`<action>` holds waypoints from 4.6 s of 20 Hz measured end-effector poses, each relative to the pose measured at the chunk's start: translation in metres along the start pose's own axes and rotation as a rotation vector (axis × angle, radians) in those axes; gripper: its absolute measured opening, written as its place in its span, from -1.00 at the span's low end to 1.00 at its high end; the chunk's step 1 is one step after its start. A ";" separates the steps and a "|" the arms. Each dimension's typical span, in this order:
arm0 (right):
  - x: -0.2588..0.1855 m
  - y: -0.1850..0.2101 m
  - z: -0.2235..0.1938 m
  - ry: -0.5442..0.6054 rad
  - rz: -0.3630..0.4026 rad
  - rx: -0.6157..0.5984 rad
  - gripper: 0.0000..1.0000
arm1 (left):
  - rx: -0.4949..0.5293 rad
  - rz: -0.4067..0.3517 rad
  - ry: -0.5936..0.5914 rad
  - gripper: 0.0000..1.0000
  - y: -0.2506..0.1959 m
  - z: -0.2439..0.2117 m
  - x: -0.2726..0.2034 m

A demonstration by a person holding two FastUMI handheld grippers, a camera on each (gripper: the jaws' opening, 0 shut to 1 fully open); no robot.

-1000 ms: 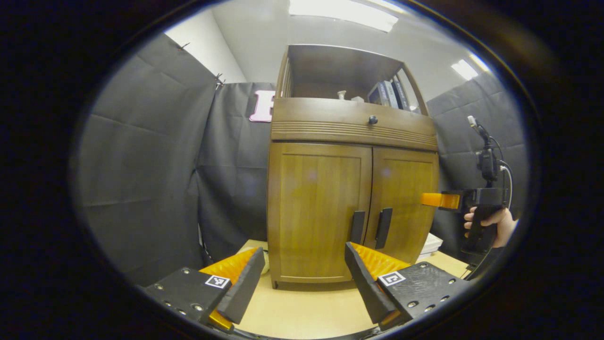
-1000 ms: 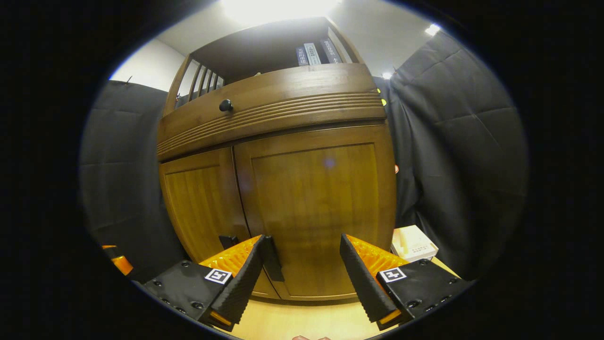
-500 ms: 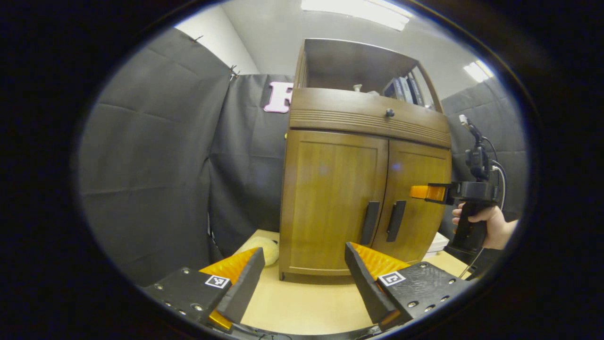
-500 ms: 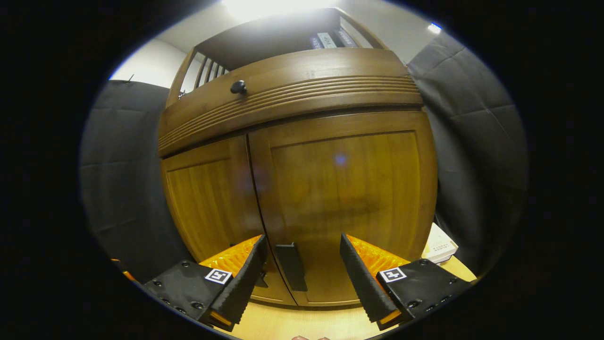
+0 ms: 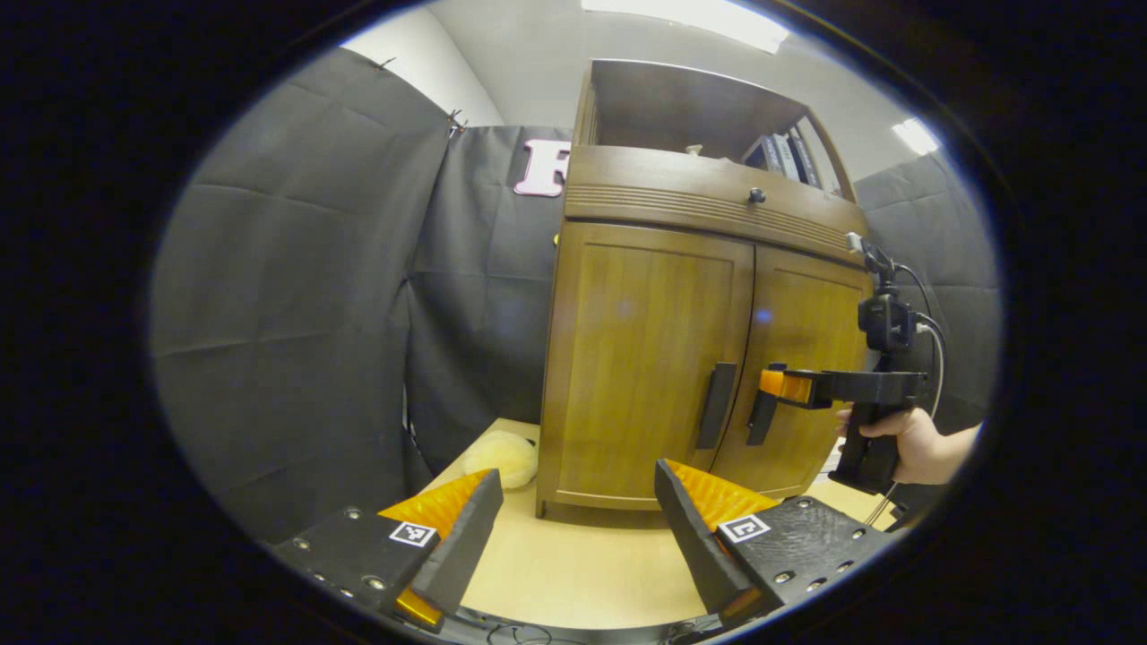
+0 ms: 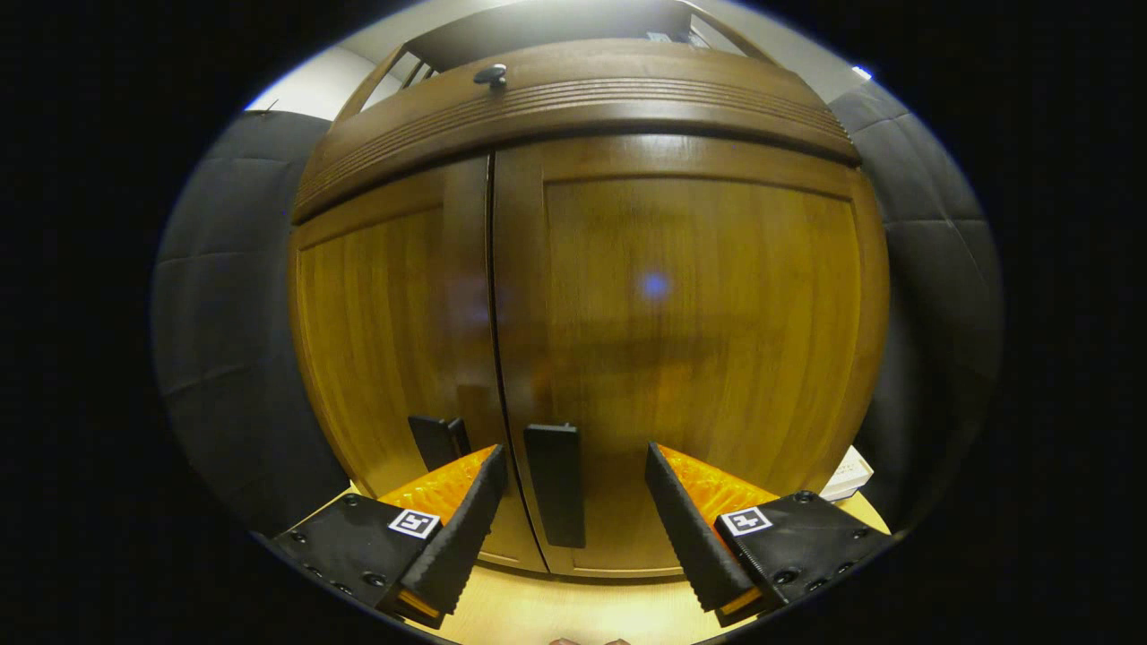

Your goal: Open the right door of the double-door shoe cabinet with the right hand, and open the left door with the left hand.

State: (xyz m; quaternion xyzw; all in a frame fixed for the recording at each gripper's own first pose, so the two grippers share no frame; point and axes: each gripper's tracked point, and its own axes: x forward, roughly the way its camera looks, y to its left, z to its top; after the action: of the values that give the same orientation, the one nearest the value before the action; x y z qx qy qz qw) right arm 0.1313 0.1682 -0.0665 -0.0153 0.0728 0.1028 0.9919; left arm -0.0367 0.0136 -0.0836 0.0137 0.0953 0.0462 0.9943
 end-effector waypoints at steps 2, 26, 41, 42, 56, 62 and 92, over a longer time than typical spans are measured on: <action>0.010 0.002 -0.007 0.014 0.002 -0.014 0.86 | -0.007 0.019 0.000 0.96 0.002 0.000 0.000; 0.025 0.009 -0.023 0.104 0.041 -0.004 -0.84 | -0.026 0.069 -0.001 1.00 0.010 -0.005 -0.026; -0.035 0.006 -0.028 0.096 0.076 -0.013 -0.84 | 0.005 -0.043 -0.003 0.89 -0.013 -0.003 -0.034; -0.039 0.005 -0.028 0.094 0.078 -0.013 -0.84 | 0.009 -0.053 -0.003 0.92 -0.014 -0.005 -0.035; -0.106 -0.022 -0.033 0.086 0.077 -0.021 -0.91 | 0.047 -0.177 0.002 1.00 -0.023 -0.007 -0.036; -0.131 -0.041 -0.039 0.088 0.054 -0.032 -0.92 | 0.051 -0.232 0.014 0.96 -0.028 -0.007 -0.042; -0.226 -0.227 -0.061 0.073 0.054 0.012 -0.90 | 0.106 -0.290 0.006 1.00 -0.157 0.011 -0.102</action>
State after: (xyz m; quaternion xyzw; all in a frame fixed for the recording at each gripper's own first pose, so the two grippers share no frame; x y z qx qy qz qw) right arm -0.0493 -0.1019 -0.0901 -0.0110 0.1102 0.1284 0.9855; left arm -0.1199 -0.1525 -0.0591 0.0523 0.1014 -0.1027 0.9881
